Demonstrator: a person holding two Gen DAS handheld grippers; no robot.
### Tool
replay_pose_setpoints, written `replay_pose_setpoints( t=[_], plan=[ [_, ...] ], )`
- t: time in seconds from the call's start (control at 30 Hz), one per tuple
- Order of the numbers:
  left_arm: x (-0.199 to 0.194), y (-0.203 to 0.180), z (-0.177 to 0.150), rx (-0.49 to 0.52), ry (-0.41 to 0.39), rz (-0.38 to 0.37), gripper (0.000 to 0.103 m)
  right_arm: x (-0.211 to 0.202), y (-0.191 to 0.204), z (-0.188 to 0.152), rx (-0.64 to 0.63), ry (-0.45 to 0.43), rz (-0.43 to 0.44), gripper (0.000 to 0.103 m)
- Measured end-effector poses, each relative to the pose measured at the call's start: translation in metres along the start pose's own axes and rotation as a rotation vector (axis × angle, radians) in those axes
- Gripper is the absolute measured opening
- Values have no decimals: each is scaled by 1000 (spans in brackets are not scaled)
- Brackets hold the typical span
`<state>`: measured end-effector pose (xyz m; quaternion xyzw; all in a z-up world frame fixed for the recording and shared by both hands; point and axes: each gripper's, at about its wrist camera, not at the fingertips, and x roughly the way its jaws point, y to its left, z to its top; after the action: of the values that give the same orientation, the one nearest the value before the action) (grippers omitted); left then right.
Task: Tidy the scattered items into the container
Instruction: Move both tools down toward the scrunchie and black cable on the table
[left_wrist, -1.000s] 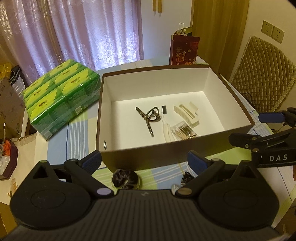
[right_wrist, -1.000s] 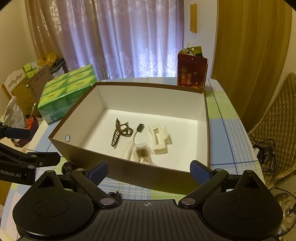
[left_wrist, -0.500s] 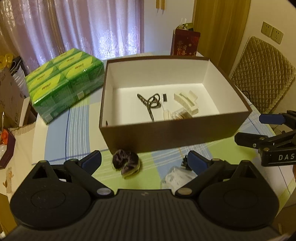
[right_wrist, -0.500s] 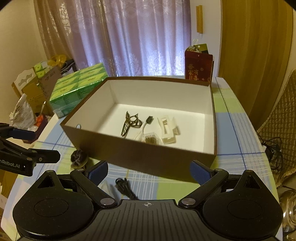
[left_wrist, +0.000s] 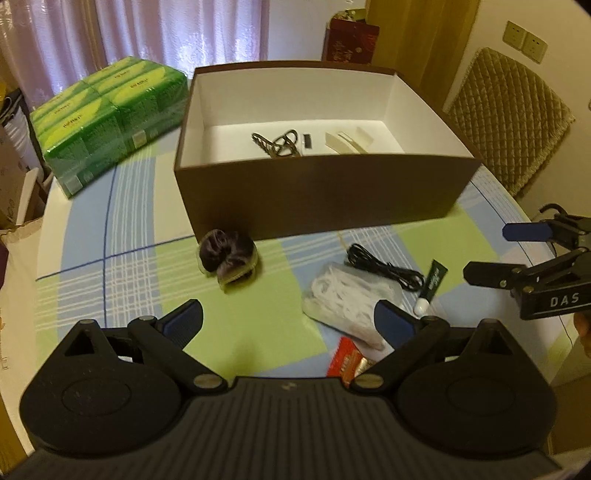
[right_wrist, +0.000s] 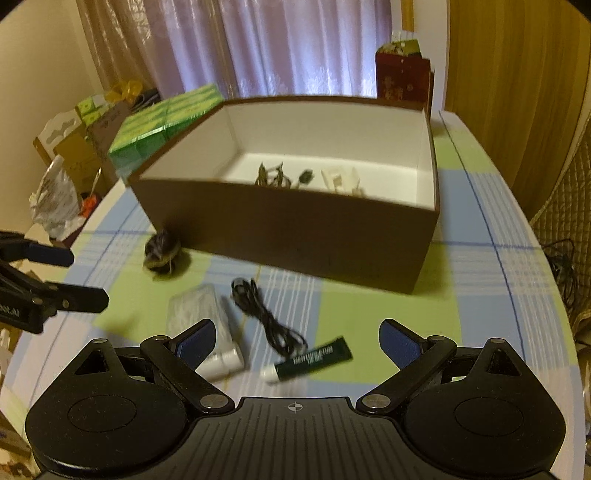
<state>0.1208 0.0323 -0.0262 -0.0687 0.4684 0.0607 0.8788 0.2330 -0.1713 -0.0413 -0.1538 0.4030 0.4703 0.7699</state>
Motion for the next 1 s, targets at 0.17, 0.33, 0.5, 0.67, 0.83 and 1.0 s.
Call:
replay_pose_setpoints(
  t=[0.17, 0.33, 0.5, 0.67, 0.83, 1.0],
  plan=[
    [2, -1, -10, 8, 2, -22, 97, 4, -5, -13, 6, 32, -6, 100],
    [7, 3, -14, 3, 0, -13, 97, 8, -10, -18, 28, 46, -18, 100],
    [13, 10, -13, -8, 0, -4, 96, 14, -12, -14, 24, 33, -22, 100],
    [20, 13, -12, -15, 13, -4, 96, 25, -11, -12, -17, 23, -20, 100],
    [27, 18, -10, -20, 25, 1, 96, 36, -9, -10, -91, 18, 0, 99],
    [35, 26, -7, -33, 37, 8, 95, 51, -6, -5, -174, 32, 58, 69]
  ],
)
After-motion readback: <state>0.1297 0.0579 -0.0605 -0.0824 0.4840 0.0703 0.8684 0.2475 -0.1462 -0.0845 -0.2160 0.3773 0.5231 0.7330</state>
